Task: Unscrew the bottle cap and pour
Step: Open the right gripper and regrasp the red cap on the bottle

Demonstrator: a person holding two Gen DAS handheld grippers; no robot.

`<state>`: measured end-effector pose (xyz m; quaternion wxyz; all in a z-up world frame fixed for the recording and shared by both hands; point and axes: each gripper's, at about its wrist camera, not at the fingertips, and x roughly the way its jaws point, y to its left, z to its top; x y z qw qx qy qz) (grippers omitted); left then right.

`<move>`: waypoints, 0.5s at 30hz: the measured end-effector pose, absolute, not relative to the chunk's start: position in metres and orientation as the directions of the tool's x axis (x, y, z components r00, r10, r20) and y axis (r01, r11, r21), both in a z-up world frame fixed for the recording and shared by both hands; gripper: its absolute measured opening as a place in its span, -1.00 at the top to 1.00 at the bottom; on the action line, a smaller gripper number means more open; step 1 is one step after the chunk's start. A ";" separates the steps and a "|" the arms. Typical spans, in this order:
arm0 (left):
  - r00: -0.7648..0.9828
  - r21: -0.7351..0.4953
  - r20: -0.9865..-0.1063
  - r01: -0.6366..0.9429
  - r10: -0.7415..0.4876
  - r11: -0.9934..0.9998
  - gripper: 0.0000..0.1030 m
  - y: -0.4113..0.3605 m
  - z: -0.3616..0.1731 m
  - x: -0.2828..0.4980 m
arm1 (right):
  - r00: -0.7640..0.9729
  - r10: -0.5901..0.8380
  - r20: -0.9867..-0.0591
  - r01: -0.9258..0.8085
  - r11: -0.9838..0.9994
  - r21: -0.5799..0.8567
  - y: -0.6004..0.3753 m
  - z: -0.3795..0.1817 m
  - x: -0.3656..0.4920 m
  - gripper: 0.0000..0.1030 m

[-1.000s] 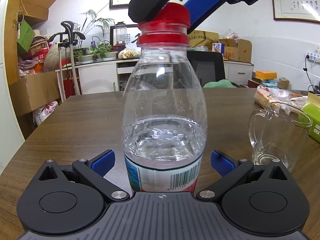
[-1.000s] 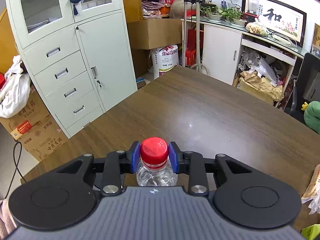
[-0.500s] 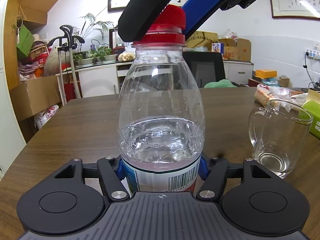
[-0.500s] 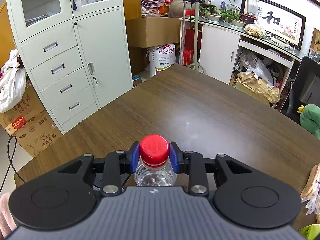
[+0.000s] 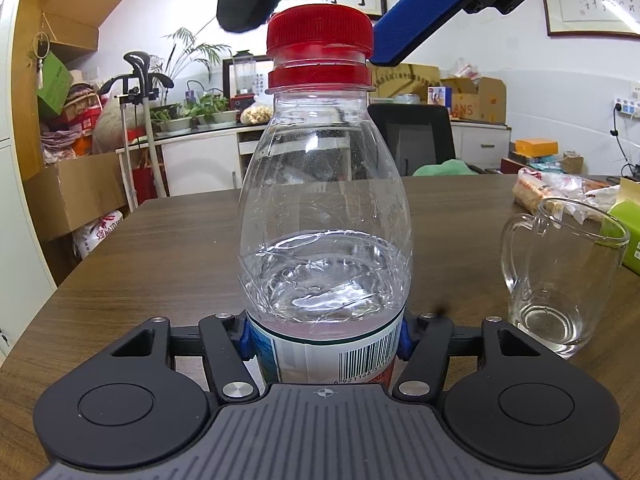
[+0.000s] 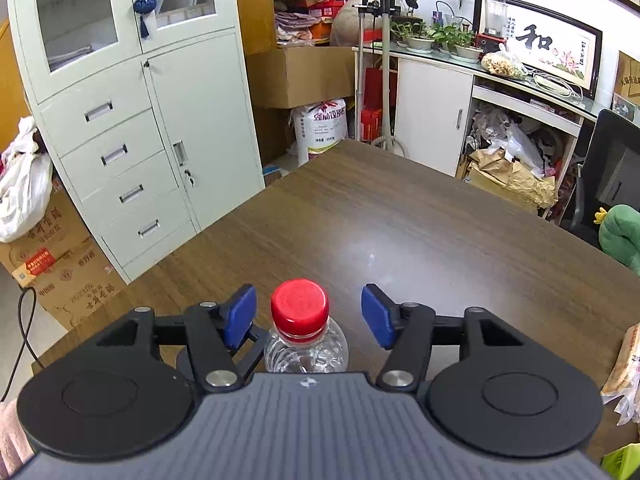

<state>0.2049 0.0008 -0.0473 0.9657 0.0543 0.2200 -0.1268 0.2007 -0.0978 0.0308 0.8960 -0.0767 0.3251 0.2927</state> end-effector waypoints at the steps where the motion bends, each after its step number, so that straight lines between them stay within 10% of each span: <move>1: 0.872 0.050 -0.438 0.268 -0.220 0.962 -0.18 0.001 -0.048 0.204 | 0.618 0.476 -0.626 -0.575 0.816 0.054 -0.099 0.031 0.200 -0.17; 15: 0.870 0.051 -0.443 0.266 -0.217 0.963 -0.19 -0.003 -0.050 0.199 | 0.614 0.495 -0.615 -0.593 0.803 0.053 -0.101 0.029 0.198 0.14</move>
